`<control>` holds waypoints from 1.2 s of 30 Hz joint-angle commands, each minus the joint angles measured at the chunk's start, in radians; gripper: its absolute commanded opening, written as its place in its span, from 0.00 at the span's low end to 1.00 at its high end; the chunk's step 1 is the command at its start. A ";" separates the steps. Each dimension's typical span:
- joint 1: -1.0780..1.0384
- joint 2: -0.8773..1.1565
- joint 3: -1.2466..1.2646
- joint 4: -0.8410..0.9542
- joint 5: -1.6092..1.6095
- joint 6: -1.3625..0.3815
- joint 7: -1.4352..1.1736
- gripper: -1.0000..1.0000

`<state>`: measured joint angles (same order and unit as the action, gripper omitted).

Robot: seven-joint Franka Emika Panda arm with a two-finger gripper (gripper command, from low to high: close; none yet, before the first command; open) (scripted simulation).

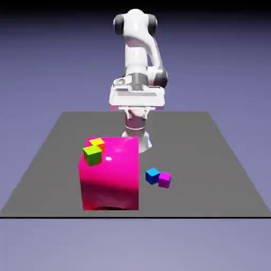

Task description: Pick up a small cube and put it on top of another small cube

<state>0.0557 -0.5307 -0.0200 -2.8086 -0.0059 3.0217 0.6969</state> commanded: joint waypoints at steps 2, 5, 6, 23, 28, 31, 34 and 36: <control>0.073 0.065 -0.033 0.002 -0.010 -0.025 -0.073 0.50; 0.181 0.163 -0.083 0.006 -0.024 -0.064 -0.183 0.50; 0.217 0.196 -0.099 0.007 -0.029 -0.076 -0.219 0.50; 0.584 0.730 -0.215 0.043 -0.015 -0.107 -0.707 0.50; 0.529 0.849 -0.147 0.062 0.045 -0.007 -0.749 0.00; 0.562 0.777 -0.188 0.050 0.009 -0.067 -0.723 0.00; 0.612 0.668 -0.250 0.034 -0.046 -0.158 -0.685 0.00; 0.646 0.596 -0.291 0.023 -0.082 -0.219 -0.660 0.00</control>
<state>0.7002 0.0649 -0.3108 -2.7861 -0.0884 2.8018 0.0373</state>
